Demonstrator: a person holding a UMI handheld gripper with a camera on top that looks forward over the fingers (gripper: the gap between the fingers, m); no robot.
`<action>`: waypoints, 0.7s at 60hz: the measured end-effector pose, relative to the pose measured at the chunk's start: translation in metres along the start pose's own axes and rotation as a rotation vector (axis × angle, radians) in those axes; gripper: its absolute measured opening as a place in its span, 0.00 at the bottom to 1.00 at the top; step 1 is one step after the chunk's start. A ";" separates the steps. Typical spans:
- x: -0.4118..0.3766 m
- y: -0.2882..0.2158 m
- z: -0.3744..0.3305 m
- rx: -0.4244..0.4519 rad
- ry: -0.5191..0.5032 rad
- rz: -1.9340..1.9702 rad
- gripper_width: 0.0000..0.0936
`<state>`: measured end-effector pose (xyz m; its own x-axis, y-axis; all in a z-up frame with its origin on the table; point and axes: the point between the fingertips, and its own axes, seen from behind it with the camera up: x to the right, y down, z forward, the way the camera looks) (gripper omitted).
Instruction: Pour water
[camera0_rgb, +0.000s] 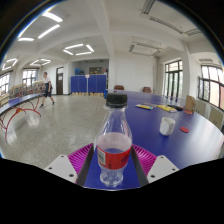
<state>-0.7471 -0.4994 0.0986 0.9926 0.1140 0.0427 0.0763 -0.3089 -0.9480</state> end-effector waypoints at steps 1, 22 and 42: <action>0.003 0.002 0.008 -0.001 0.005 0.000 0.75; 0.007 -0.008 0.013 0.080 -0.020 0.080 0.32; 0.026 -0.174 0.007 0.271 -0.287 0.466 0.32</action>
<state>-0.7357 -0.4361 0.2620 0.8475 0.2868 -0.4466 -0.4241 -0.1402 -0.8947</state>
